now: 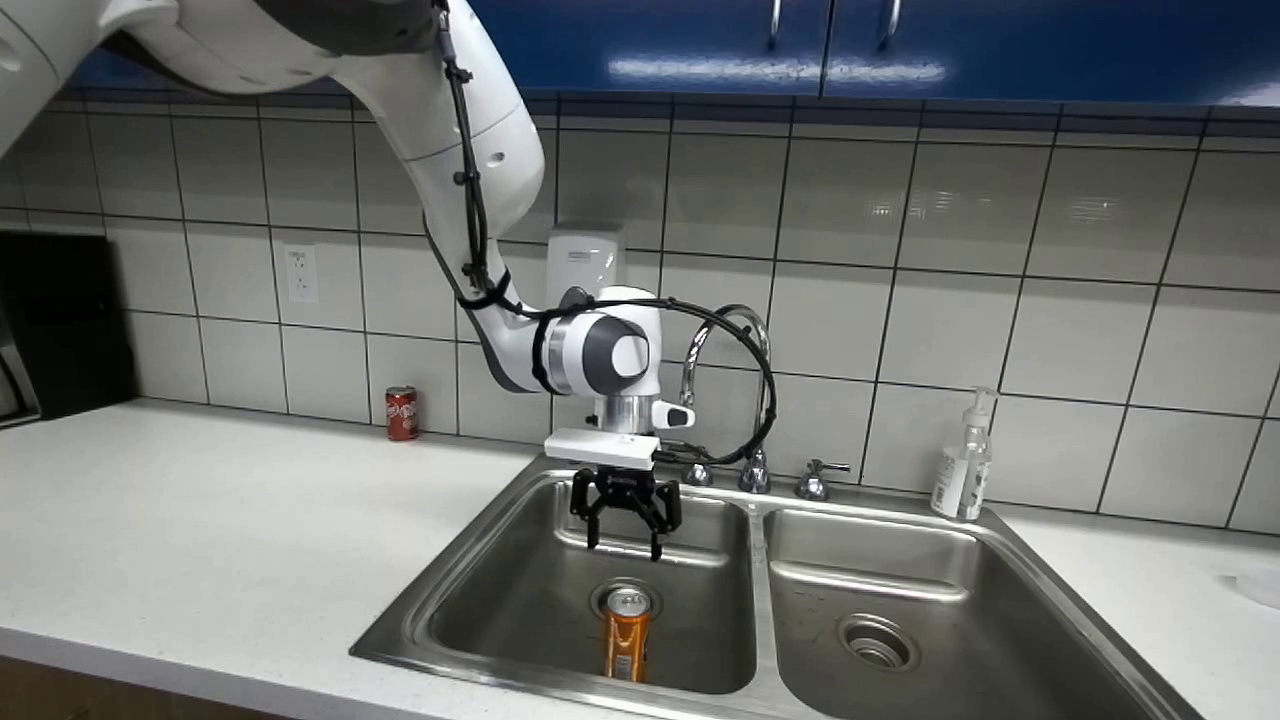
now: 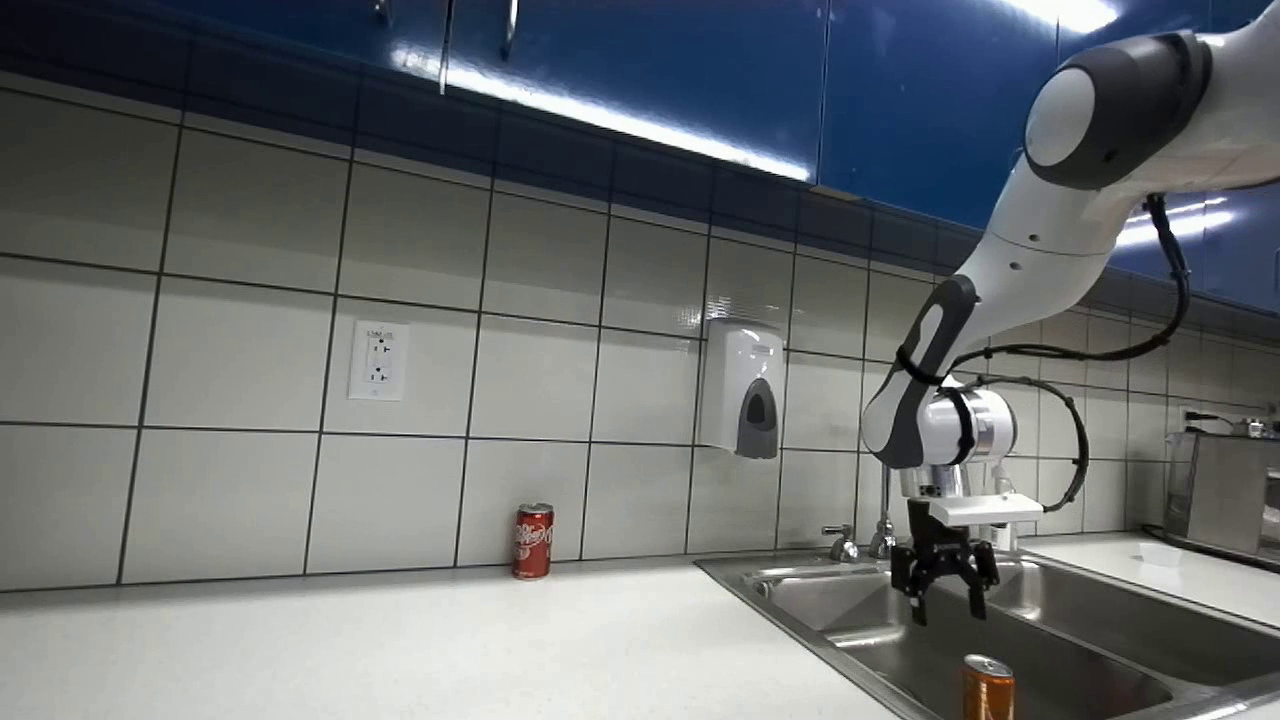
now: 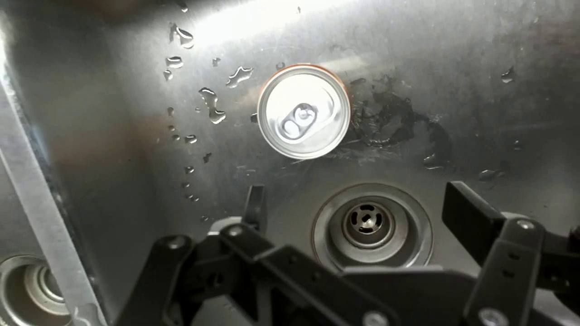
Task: Lift the orange bottle can and put it in the sink
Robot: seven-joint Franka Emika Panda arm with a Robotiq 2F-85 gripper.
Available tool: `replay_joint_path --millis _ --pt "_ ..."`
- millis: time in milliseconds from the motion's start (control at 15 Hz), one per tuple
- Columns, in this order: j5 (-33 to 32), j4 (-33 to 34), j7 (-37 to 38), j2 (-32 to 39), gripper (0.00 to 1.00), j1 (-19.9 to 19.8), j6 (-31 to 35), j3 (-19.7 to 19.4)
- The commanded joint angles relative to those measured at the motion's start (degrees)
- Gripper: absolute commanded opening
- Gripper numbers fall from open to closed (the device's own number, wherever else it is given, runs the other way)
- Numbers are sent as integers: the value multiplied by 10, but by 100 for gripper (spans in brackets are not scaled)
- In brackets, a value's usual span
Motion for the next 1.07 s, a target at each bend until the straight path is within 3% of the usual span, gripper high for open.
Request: replay_joint_path --millis 0,1000 --pt "-19 -68 -15 -80 100 8 13 7" --pt "-121 -296 34 -316 100 79 12 11"
